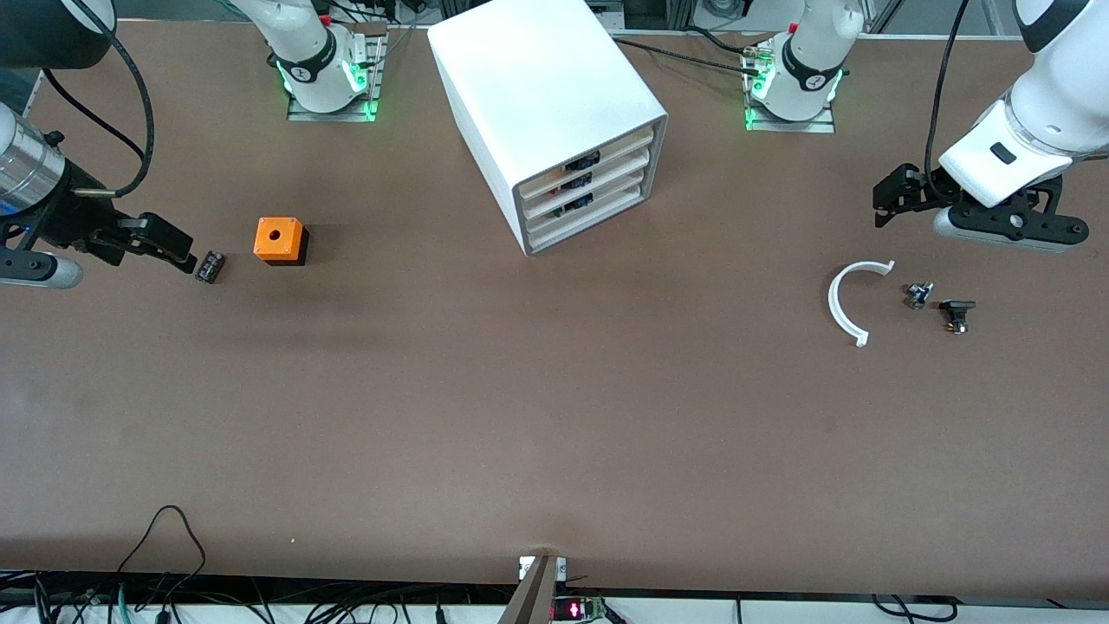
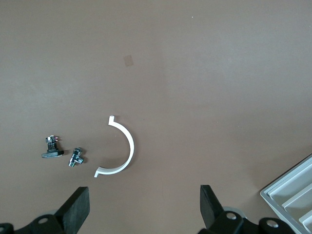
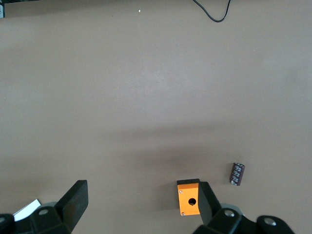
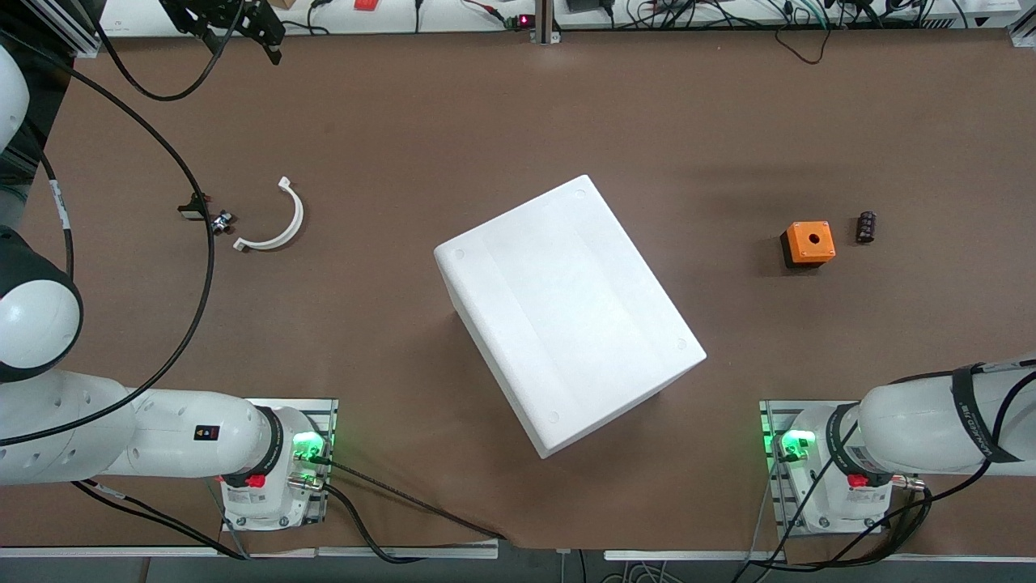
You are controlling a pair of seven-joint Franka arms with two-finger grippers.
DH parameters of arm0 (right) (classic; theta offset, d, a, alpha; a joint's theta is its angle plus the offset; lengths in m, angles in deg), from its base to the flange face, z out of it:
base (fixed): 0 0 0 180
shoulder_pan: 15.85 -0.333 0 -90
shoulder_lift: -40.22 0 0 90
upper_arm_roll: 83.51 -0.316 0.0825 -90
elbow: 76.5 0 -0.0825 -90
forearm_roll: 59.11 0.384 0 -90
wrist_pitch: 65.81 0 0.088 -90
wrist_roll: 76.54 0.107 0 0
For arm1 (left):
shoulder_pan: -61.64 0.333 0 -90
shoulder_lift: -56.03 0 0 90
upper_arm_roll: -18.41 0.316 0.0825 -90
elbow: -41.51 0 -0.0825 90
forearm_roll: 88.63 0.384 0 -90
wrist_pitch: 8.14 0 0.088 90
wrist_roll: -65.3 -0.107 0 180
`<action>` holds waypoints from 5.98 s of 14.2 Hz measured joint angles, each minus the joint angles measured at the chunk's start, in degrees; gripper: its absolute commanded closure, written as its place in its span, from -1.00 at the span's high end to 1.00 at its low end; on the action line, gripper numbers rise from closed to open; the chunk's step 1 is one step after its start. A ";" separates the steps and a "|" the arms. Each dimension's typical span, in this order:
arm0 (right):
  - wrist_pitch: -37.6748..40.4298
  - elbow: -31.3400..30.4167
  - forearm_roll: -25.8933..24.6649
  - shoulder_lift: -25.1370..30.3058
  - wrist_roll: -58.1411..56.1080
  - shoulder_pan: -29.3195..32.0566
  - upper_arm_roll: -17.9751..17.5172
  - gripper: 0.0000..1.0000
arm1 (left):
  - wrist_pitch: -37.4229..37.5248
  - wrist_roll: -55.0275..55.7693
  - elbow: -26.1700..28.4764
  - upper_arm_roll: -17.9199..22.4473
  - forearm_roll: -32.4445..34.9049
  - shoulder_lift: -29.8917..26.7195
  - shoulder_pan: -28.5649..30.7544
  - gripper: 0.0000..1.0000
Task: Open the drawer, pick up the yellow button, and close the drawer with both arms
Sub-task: 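Reach the left gripper to the cabinet drawer handle while the right gripper rises, then pull the drawer open with the left gripper, then reach the right gripper into the open drawer toward the yellow button, then grasp the yellow button with the right gripper while the left gripper releases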
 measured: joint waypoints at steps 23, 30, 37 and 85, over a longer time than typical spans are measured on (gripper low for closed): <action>4.25 -1.04 -0.01 -6.27 0.44 -1.77 -0.53 1.00 | 22.86 -11.53 3.79 0.83 -37.95 7.92 3.46 0.98; -0.05 -1.09 1.70 -10.83 0.87 -1.85 -0.55 1.00 | 7.49 -35.32 18.65 -0.87 -60.75 12.91 3.65 0.91; -4.27 -1.05 3.59 -15.11 12.77 -5.85 -1.02 1.00 | -1.72 -52.00 32.21 -11.48 -71.95 15.31 3.25 -0.05; -11.45 24.58 3.59 -33.21 86.84 -45.14 -1.38 1.00 | 13.30 -25.26 -1.84 -17.71 -47.53 36.30 16.84 1.00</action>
